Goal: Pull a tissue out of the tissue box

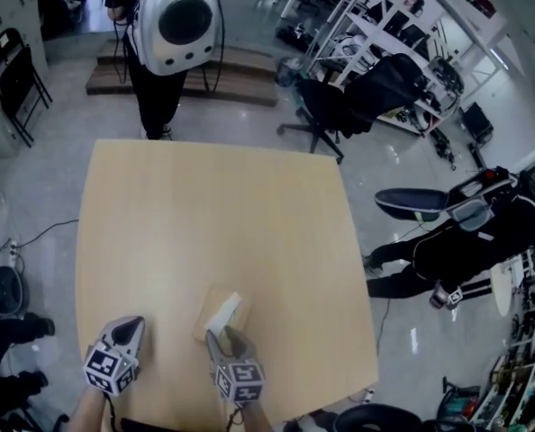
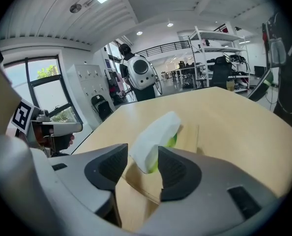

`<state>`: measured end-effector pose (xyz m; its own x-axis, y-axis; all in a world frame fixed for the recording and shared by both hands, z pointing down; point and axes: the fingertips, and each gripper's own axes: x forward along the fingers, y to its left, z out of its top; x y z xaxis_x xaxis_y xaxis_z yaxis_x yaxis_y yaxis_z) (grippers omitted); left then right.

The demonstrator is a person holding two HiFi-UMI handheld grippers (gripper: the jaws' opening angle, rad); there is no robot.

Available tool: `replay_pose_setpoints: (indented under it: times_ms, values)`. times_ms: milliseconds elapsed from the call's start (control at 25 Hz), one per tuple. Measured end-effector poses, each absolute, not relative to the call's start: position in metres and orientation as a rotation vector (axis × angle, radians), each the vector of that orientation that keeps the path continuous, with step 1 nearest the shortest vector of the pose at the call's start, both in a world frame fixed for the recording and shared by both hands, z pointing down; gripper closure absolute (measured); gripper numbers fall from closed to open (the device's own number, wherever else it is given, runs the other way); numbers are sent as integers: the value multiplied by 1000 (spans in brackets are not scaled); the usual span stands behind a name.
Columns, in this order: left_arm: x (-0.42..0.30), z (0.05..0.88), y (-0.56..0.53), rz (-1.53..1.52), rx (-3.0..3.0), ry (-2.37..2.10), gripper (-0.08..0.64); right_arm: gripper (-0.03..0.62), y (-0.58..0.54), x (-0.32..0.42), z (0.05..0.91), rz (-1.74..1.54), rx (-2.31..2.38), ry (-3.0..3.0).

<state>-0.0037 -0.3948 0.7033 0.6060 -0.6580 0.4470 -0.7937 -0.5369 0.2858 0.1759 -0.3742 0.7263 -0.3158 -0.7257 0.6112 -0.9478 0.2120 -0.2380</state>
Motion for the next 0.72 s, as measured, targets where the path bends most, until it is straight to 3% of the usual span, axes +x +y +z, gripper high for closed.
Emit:
replay_pose_setpoints:
  times_ms: [360,720]
  values:
    - [-3,706,-395,397,2369,-1161,552,524,-375,184,735,795,1598,-2064]
    - [-1,705,-398,390,2383,-1170,552,578,-378,192,735,795,1619,-2047]
